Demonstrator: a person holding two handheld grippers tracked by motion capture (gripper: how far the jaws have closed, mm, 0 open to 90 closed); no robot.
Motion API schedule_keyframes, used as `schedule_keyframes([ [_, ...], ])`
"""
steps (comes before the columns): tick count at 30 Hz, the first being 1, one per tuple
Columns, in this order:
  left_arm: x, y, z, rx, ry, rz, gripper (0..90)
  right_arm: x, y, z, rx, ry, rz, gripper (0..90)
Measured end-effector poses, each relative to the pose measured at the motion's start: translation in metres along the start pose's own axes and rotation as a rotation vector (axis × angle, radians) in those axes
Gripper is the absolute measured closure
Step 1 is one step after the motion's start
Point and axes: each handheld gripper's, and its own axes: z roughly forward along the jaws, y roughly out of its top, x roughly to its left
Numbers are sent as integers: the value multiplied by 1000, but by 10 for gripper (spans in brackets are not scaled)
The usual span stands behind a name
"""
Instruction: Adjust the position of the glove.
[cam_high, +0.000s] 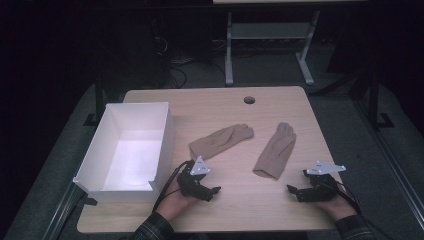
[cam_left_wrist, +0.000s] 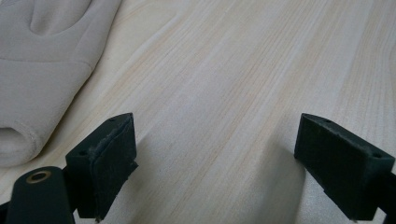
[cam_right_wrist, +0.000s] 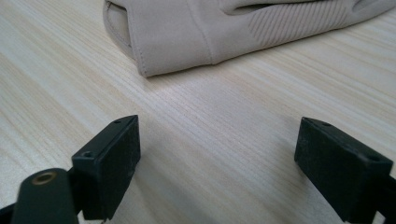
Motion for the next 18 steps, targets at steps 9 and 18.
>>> schedule_keyframes([
  [9,0,0,0,1,2,0,121,1,2,0,21,-1,6,135],
  [18,0,0,0,0,3,-2,121,3,12,-3,51,44,28,365],
])
